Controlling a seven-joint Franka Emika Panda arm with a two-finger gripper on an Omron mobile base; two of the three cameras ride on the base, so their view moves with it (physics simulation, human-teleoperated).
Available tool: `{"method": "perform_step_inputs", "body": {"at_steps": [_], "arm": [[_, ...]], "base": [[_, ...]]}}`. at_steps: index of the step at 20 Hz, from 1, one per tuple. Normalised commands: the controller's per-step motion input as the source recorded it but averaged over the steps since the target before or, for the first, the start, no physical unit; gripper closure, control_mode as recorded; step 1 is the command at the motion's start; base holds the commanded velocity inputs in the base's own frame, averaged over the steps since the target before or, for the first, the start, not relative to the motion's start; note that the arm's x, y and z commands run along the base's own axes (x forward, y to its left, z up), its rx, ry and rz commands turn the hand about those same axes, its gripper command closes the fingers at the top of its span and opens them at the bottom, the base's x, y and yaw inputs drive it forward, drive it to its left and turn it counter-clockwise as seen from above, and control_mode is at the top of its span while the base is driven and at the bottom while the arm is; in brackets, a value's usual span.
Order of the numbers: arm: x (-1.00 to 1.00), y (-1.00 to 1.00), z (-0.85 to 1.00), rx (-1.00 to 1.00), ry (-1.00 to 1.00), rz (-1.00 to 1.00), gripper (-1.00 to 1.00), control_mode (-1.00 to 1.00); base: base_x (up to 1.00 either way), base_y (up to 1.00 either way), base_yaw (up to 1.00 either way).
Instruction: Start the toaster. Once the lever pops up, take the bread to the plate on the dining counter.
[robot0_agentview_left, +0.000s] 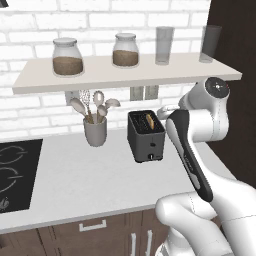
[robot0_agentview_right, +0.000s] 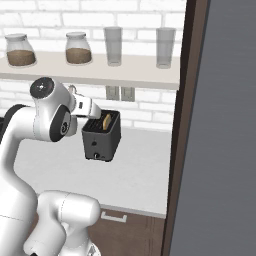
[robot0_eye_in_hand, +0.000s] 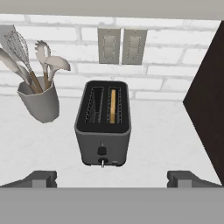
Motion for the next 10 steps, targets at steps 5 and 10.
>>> {"method": "perform_step_inputs", "body": {"at_steps": [5,10], "arm": [[0.00,0.00,0.00,0.00,0.00,0.00,-1.00,-1.00],[0.00,0.00,0.00,0.00,0.00,0.00,-1.00,-1.00]], "base": [[0.00,0.00,0.00],[0.00,0.00,0.00]]}}
